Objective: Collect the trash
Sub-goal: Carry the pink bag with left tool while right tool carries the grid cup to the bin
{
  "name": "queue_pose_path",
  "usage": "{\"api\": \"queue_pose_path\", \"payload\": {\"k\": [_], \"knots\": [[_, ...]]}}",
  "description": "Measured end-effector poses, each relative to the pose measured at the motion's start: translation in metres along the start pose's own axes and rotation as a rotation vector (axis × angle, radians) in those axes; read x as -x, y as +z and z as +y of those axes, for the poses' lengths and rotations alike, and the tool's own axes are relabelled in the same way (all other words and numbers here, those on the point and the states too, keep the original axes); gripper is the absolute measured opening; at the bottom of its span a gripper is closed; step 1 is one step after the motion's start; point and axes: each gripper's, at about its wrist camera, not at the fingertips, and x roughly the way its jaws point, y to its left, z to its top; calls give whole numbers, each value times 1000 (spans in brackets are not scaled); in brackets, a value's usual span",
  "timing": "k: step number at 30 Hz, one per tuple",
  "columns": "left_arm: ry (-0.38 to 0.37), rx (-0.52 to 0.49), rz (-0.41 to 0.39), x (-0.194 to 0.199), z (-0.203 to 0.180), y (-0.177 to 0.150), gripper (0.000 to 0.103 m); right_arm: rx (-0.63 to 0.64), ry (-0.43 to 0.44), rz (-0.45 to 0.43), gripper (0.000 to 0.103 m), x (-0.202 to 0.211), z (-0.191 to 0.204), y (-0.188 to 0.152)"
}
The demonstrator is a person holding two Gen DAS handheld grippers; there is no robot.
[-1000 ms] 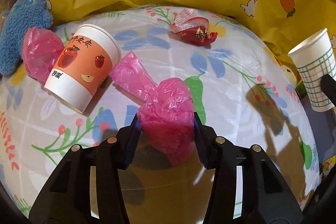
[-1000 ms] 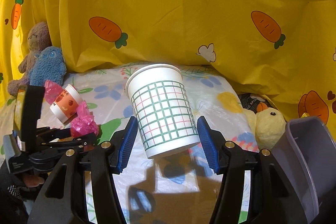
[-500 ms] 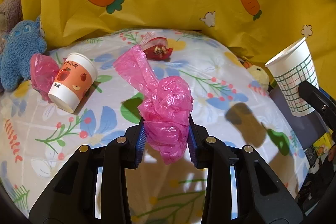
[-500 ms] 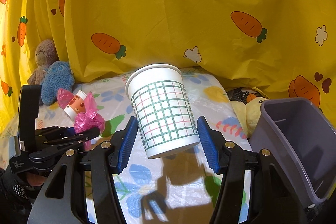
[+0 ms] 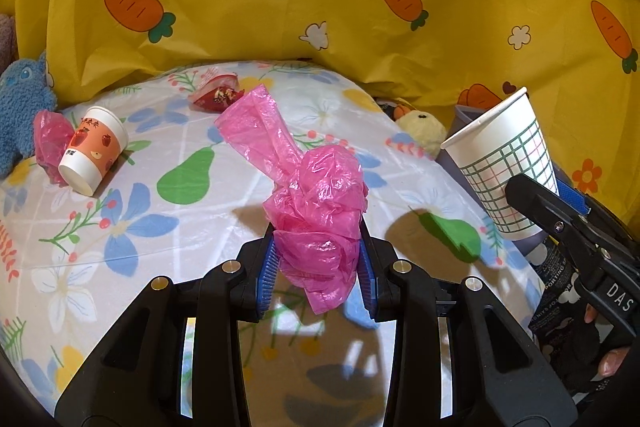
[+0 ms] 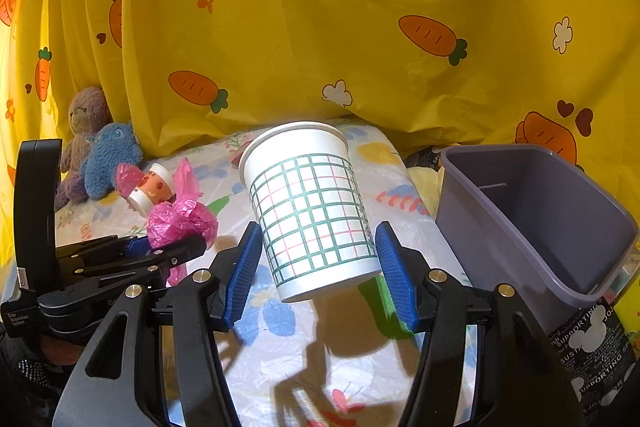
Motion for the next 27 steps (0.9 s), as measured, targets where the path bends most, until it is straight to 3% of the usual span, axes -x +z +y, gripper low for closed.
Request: {"api": "queue_pose_path", "payload": {"k": [11, 27], "knots": [[-36, -10, -5, 17, -8, -14, 34, 5, 17, -21, 57, 14, 10, -6], [-97, -30, 23, 8, -21, -19, 34, 3, 8, -36, 57, 22, 5, -8]]}}
